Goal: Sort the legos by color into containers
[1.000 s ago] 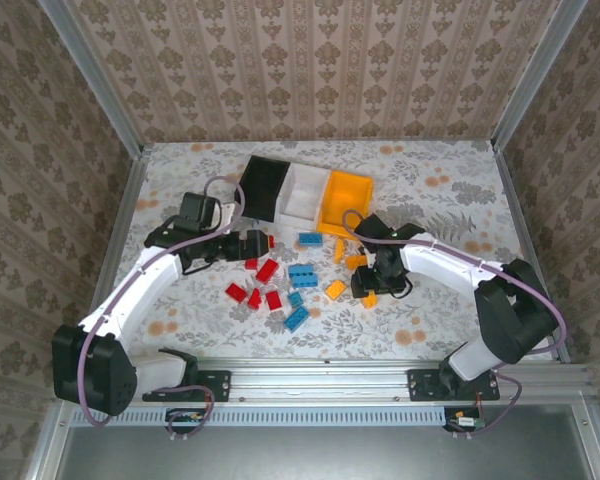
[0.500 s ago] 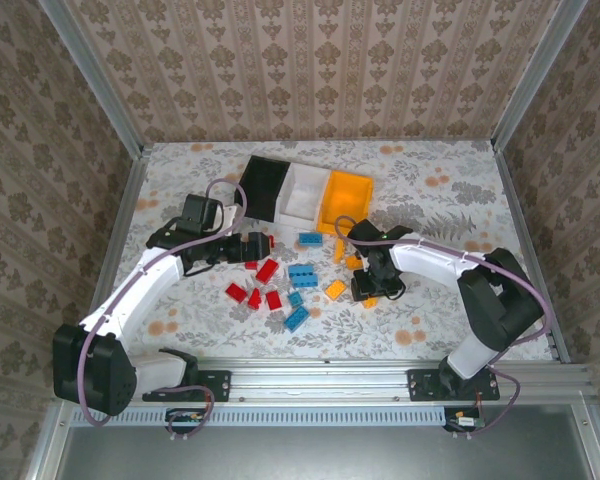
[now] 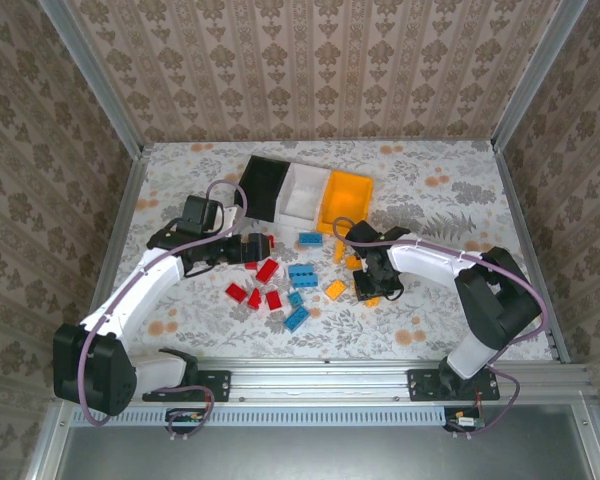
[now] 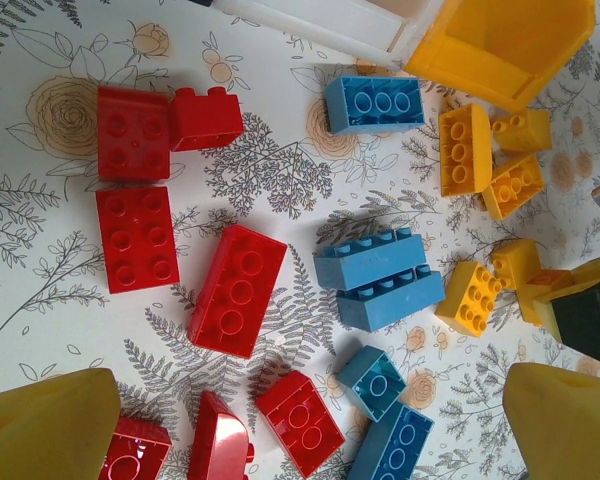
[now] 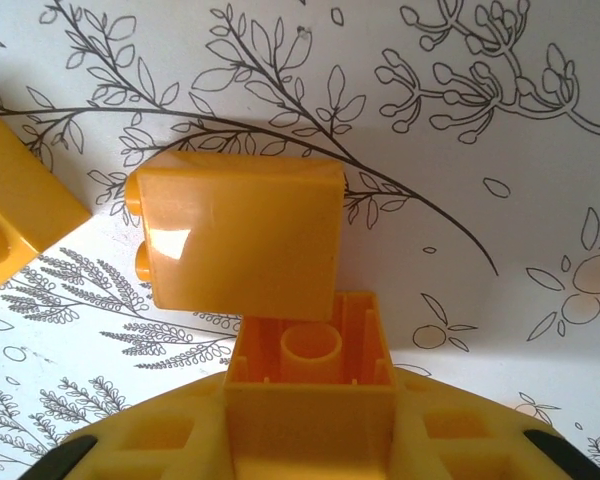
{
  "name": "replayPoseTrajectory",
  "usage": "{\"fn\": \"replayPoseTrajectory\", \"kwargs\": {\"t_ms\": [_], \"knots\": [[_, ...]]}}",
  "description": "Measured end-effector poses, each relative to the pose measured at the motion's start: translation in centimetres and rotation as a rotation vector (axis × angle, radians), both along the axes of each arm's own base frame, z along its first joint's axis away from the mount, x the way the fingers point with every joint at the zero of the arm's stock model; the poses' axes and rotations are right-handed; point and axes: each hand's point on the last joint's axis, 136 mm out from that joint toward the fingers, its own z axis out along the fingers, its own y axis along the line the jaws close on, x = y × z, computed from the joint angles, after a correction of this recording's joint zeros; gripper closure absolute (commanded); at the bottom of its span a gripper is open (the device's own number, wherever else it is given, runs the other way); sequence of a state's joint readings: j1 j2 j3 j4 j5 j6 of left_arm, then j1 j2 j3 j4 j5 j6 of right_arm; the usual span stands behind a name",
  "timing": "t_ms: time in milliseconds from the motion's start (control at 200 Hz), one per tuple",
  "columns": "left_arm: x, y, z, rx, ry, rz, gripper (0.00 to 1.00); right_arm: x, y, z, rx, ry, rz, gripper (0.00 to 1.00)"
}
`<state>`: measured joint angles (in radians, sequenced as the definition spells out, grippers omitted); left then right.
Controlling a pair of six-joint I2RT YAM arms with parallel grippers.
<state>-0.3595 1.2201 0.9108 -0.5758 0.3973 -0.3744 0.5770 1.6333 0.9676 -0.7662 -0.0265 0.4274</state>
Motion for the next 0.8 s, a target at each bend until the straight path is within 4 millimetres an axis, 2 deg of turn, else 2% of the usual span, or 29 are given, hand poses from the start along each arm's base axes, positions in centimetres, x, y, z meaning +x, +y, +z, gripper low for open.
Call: {"fn": "replayPoseTrajectory", "kwargs": {"t_ms": [150,320,460,675,800], "knots": [[0.0,0.0,0.0,-0.002,0.001,-0.001,0.00,0.0,-0.2,1.1,0.006,-0.025,-0.005,0.69],[-0.1,-0.2,0.1,-0.013,0.005,-0.007,0.00,0.4,-0.3,4.4,0.062,-0.103,-0.034,0.69],[-0.2,-0.4,0.5,-0.035,0.007,-0.005,0.00,1.8,-0.2,8.1,0.148,-0.185,-0.076,0.68],[0.1,-0.6,1.0,-0.076,0.005,0.012,0.00,5.0,0.4,15.3,0.312,-0.338,-0.139,0.68],[0.5,0.0,1.0,-0.086,0.020,0.053,0.00,6.8,0.2,17.9,0.365,-0.393,-0.171,0.68]]}}
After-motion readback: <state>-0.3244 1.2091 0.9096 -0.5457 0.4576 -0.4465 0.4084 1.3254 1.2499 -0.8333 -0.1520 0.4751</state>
